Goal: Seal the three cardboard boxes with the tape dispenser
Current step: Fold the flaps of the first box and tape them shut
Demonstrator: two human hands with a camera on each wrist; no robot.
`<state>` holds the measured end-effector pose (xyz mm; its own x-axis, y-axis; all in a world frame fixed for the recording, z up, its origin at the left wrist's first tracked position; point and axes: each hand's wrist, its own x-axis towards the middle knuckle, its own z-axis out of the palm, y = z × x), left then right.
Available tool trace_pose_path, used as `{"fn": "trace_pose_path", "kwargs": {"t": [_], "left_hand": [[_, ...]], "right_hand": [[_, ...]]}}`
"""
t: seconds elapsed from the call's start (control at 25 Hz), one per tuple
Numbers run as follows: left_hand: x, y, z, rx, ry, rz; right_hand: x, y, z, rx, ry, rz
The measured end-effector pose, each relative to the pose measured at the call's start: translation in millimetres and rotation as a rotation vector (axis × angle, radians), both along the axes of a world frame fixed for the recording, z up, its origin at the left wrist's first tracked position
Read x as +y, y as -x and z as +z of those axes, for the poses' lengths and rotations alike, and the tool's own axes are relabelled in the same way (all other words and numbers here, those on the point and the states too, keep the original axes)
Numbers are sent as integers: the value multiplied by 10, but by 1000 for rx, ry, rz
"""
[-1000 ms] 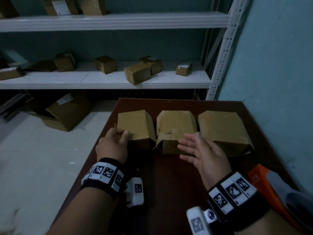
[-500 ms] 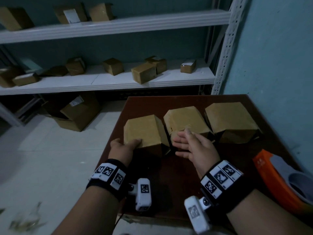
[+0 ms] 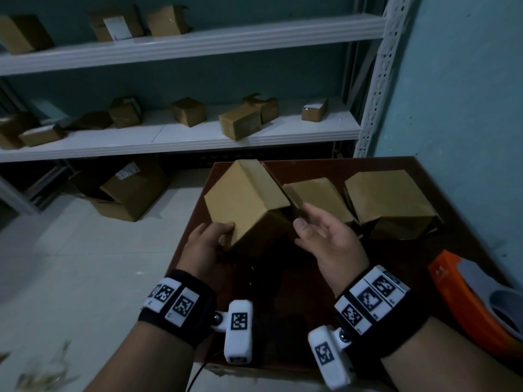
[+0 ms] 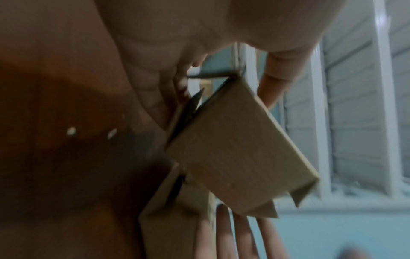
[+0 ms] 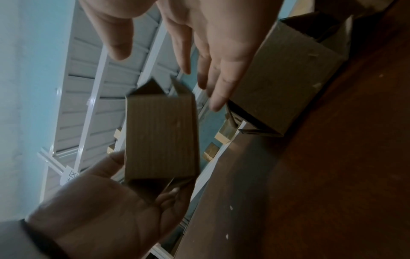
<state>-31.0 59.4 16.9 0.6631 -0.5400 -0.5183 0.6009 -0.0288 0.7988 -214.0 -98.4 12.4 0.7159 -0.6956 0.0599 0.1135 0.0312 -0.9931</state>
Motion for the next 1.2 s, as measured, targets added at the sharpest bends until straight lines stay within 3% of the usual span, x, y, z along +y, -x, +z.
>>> {"fn": "trace_pose_path", "kwargs": {"t": [0.12,0.32,0.48,0.68,0.88,1.2], "left_hand": [[-119,120,-31,-103,14,-98],[-260,272,-57,-184,25,-218],[-322,275,-107,-158,61,-167],[-362,450,42,-479,49,30],[-464,694,55,-554,118,-170],[-659,1152,-71,-554,-76,-291]], "right_hand": [[-53,34,50,-25,17,10],[-209,151,134,64,160,-150],[-311,282,166,80,194,-188],[-326,523,185,164,398,-111],[-329,816,132,275,648,-5],[-573,1108,-69,427,623,54]]}}
